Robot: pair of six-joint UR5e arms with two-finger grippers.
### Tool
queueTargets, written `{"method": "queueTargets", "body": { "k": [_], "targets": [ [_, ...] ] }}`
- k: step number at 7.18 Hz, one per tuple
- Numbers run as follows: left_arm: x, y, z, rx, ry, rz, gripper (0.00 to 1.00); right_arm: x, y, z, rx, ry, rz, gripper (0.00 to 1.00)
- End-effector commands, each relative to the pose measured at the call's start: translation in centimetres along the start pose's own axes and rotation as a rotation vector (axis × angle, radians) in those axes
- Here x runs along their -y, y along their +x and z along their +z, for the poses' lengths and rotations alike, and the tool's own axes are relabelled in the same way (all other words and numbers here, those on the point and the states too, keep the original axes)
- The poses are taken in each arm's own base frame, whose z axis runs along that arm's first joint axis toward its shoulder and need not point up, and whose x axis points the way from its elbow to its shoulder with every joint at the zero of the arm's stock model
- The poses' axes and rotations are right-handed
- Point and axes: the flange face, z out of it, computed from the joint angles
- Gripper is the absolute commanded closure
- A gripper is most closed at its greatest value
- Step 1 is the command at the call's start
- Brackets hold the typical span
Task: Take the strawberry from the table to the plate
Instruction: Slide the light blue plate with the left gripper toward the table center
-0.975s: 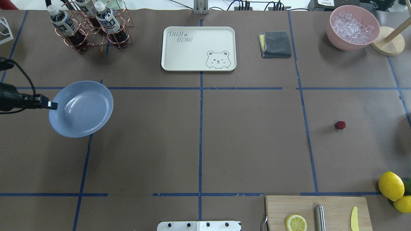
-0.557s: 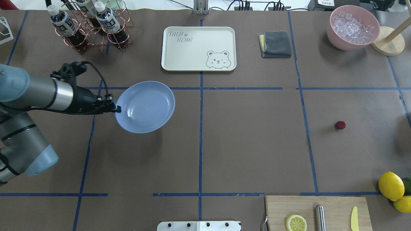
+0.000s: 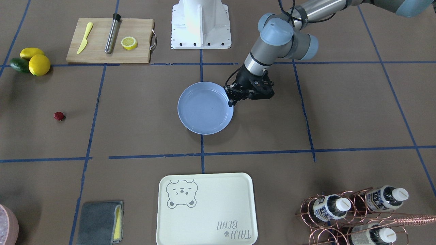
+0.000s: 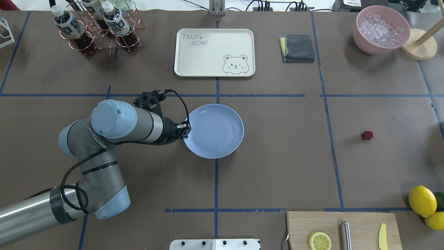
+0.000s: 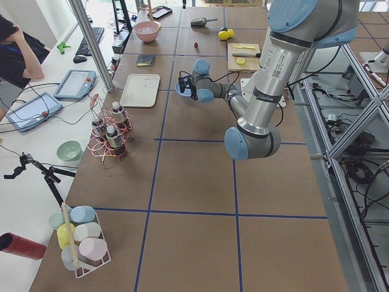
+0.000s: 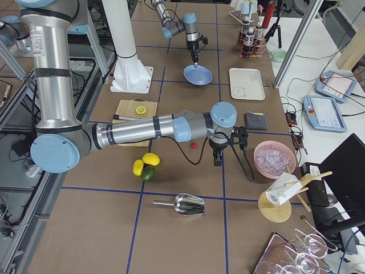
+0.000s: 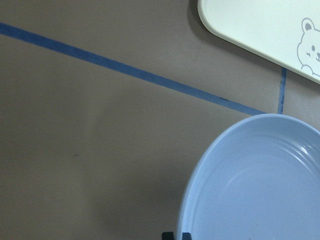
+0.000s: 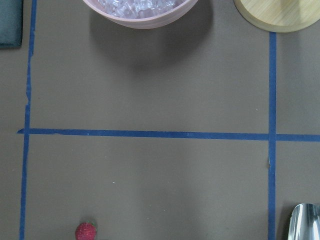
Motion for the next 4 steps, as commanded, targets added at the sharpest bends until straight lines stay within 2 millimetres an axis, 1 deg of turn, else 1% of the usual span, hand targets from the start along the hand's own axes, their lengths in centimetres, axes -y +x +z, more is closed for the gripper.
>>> {"method": "queueTargets", "body": {
  "k": [1, 2, 3, 4],
  "targets": [
    [-2.0, 0.4, 1.1, 0.005, 0.01, 0.005, 1.0, -0.8, -2.3, -0.6, 0.009, 0.01, 0.021, 0.0],
    [-2.0, 0.3, 1.2, 0.008, 0.01, 0.008, 1.0, -2.1, -4.4, -0.6, 0.015, 0.006, 0.061, 0.0],
    [-1.9, 0.0, 1.5, 0.015, 0.01, 0.011, 1.0, -2.9, -6.5, -0.2, 0.029, 0.01, 0.065, 0.0],
    [-1.9, -0.1, 1.5, 0.015, 0.01, 0.013, 1.0, -3.7, -10.5, 0.8, 0.063, 0.044, 0.109, 0.0]
  ]
}}
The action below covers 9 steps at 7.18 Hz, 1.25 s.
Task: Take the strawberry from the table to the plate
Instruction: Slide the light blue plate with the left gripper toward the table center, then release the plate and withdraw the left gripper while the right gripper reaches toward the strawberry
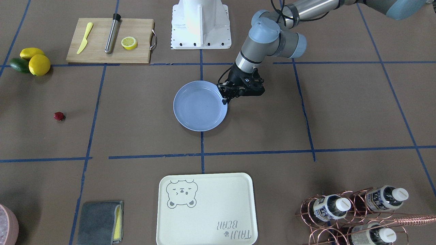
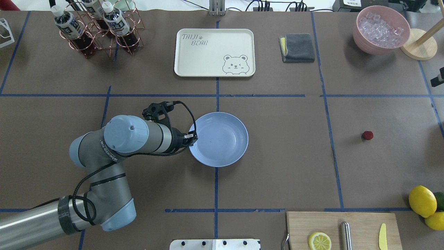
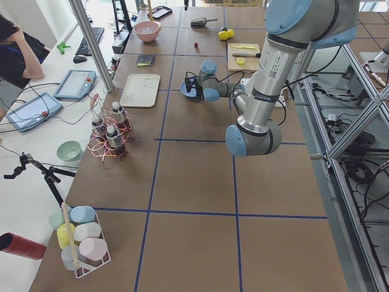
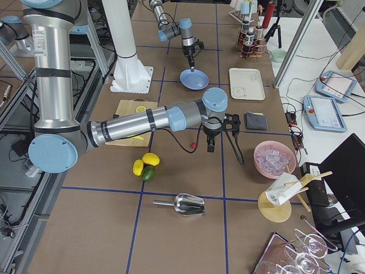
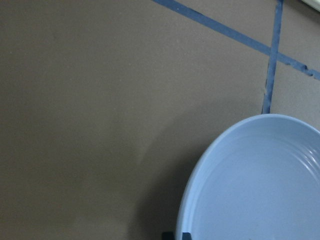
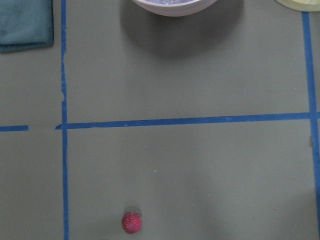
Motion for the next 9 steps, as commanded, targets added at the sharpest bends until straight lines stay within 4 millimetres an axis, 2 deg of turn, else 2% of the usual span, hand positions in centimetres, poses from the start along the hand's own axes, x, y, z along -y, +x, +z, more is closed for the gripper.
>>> {"method": "queueTargets", "body": {
  "k": [1, 2, 3, 4, 5, 6, 7, 8, 9],
  "targets": [
    [-0.1, 0.0, 0.0, 0.0, -0.001, 0.004, 0.93, -3.5, -5.4, 3.6, 0.053, 0.045, 0.053, 0.0],
    [-0.1, 0.0, -0.1, -0.002, 0.0, 0.003, 0.52, -4.2, -6.5, 5.3, 0.038, 0.057, 0.052, 0.0],
    [0.0, -0.1, -0.4, -0.004, 0.004, 0.005, 0.01, -4.6, -7.1, 6.2, 0.031, 0.046, 0.045, 0.0],
    [0.0, 0.4, -1.3, -0.02, 0.001, 0.008, 0.0, -5.1, -8.0, 7.6, 0.006, 0.045, 0.033, 0.0],
    [1.1, 1.1, -3.4, -0.027, 0.015, 0.002, 0.0, -5.6, -8.5, 9.1, -0.025, 0.053, 0.02, 0.0],
    [2.9, 1.6, -6.1, 0.026, 0.008, 0.026, 0.0, -7.6, -7.3, 11.1, -0.058, 0.04, 0.001, 0.0],
    [5.8, 1.9, -10.2, 0.049, 0.024, 0.076, 0.0, -8.9, -6.9, 14.1, -0.096, 0.056, -0.047, 0.0],
    [7.9, 1.1, -11.4, 0.076, 0.055, 0.098, 0.0, -8.9, -6.4, 16.2, -0.114, 0.035, -0.053, 0.0],
    [8.5, 0.0, -11.8, 0.087, 0.062, 0.127, 0.0, -9.1, -6.3, 18.2, -0.133, 0.017, -0.064, 0.0]
  ]
}}
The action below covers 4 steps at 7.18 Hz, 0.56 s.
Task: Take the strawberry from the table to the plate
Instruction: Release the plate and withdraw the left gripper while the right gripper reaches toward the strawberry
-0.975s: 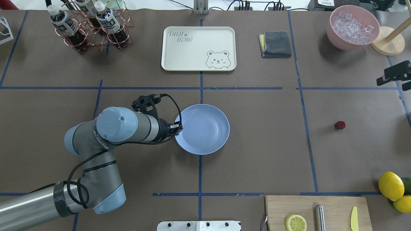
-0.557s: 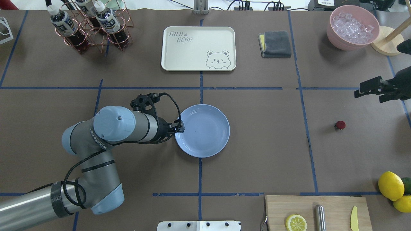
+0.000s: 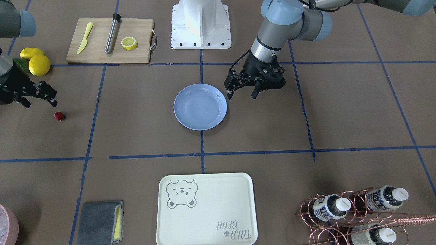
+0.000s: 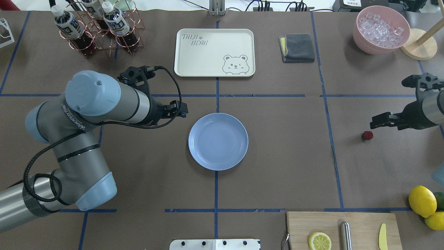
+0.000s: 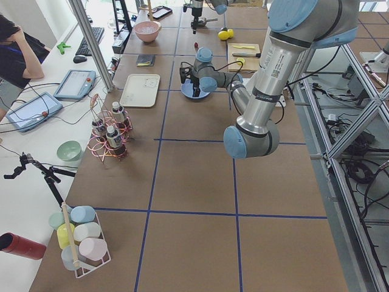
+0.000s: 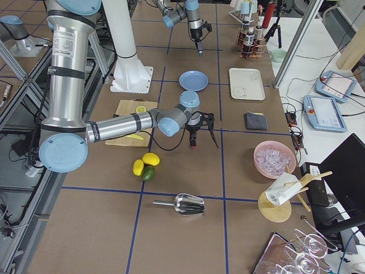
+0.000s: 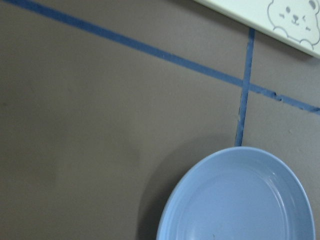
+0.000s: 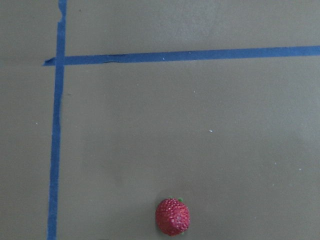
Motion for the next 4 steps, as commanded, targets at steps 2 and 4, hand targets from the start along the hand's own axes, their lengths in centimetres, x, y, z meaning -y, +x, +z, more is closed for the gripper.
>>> {"method": "queueTargets", "body": {
  "k": [2, 4],
  "targets": [
    [2.0, -3.5, -2.2, 0.033, 0.032, 0.041, 0.0, -0.3, -1.5, 5.2, -0.047, -0.023, -0.046, 0.0],
    [2.1, -3.9, -2.1, 0.039, 0.032, 0.047, 0.0, 0.5, -1.9, 6.5, -0.052, -0.031, -0.05, 0.03]
  ]
}}
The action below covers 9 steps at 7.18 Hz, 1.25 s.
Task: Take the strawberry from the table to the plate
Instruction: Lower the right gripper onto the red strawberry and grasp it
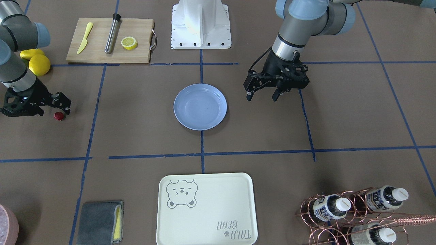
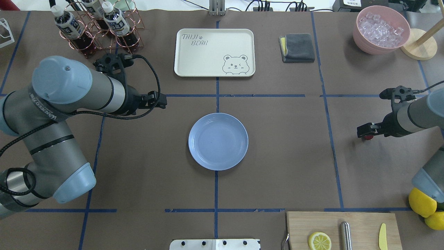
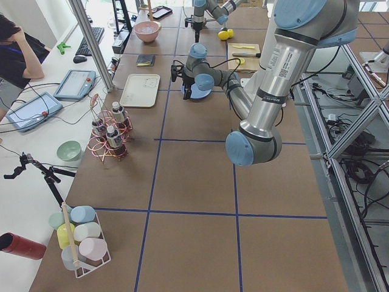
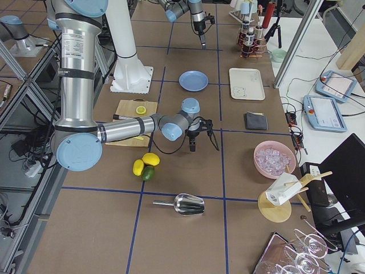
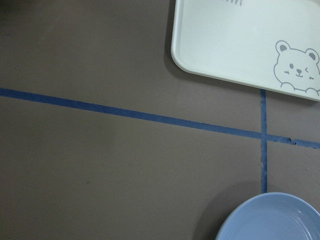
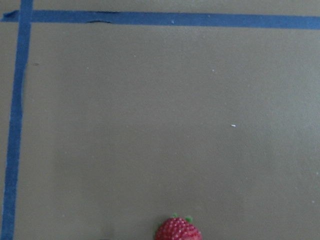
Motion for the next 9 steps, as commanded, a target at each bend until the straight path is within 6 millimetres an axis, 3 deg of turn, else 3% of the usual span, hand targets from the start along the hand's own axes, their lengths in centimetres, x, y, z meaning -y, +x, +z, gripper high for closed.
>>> {"method": "queueTargets", "body": {
  "k": [1, 3, 6, 7, 8, 9],
  "targets": [
    [0.3, -0.4, -0.1, 0.004, 0.005, -0.001, 0.0, 0.6, -0.5, 0.7, 0.002, -0.004, -0.004, 0.17],
    [0.3, -0.4, -0.2, 0.004, 0.005, -0.001, 0.0, 0.5, -0.2, 0.7, 0.001, -0.009, -0.001, 0.4],
    [0.3, -0.4, -0.2, 0.003, 0.005, 0.0, 0.0, -0.3, 0.7, 0.6, -0.004, -0.022, -0.001, 0.61],
    [0.3, -0.3, -0.3, 0.0, 0.006, -0.001, 0.0, -0.4, 0.6, 0.2, 0.001, -0.019, -0.003, 0.85],
    [0.3, -0.2, -0.7, -0.005, 0.009, 0.001, 0.0, -0.3, -0.1, -0.7, 0.018, -0.009, -0.01, 1.0],
    [0.9, -0.5, -0.9, -0.002, 0.017, -0.006, 0.0, -0.6, -1.2, -2.5, 0.044, 0.011, -0.024, 1.0]
  ]
}}
